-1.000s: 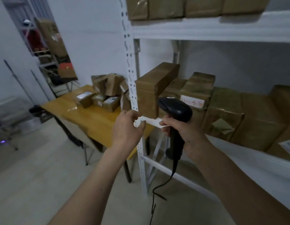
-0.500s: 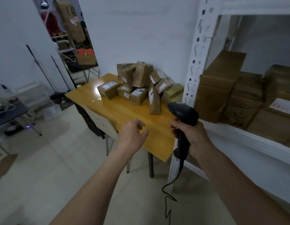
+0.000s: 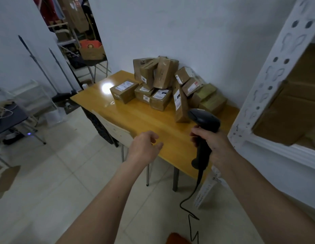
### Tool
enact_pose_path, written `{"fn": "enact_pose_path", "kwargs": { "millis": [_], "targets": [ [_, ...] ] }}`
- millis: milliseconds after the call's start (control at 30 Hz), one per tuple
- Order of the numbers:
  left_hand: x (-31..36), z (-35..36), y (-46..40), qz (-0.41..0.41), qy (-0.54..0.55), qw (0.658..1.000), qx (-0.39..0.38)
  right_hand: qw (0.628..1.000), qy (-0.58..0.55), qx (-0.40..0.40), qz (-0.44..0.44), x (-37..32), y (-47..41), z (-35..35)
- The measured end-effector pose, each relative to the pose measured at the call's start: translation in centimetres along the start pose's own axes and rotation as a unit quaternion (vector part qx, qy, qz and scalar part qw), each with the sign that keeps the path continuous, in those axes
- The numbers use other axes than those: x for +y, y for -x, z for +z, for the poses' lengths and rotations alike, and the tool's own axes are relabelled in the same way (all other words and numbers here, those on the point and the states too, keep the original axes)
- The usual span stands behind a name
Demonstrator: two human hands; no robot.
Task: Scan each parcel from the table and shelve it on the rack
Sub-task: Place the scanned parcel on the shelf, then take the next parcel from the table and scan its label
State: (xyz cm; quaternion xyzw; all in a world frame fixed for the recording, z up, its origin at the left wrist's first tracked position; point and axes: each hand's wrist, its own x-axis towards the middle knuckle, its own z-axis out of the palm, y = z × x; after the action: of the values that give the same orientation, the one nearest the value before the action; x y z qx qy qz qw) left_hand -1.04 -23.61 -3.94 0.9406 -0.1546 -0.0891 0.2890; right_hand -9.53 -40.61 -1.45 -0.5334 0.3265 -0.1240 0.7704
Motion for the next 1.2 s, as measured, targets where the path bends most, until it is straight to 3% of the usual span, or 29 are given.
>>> {"fn": "enact_pose_path", "kwargs": {
  "millis": [300, 533, 733, 933, 1200],
  "targets": [
    [1.0, 0.3, -13.6, 0.017, -0.016, 0.998, -0.050, 0.999, -0.038, 0.007, 0.017, -1.7, -9.8, 3.3],
    [3.5, 3.1, -25.0, 0.025, -0.040, 0.989, -0.143, 0.997, -0.051, 0.038, 0.044, -4.7, -18.9, 5.3],
    [2.3, 6.6, -31.4, -0.038, 0.032, 0.973, -0.224, 0.994, -0.056, 0.071, 0.060, -5.2, -24.4, 6.2],
    [3.0, 10.7, -37.0, -0.142, 0.160, 0.930, -0.298, 0.989, -0.050, 0.120, 0.078, -4.7, -27.8, 6.2],
    [2.6, 16.2, -42.9, -0.210, 0.195, 0.894, -0.343, 0.972, -0.060, 0.201, 0.105, -3.5, -30.6, 6.4]
  ]
}}
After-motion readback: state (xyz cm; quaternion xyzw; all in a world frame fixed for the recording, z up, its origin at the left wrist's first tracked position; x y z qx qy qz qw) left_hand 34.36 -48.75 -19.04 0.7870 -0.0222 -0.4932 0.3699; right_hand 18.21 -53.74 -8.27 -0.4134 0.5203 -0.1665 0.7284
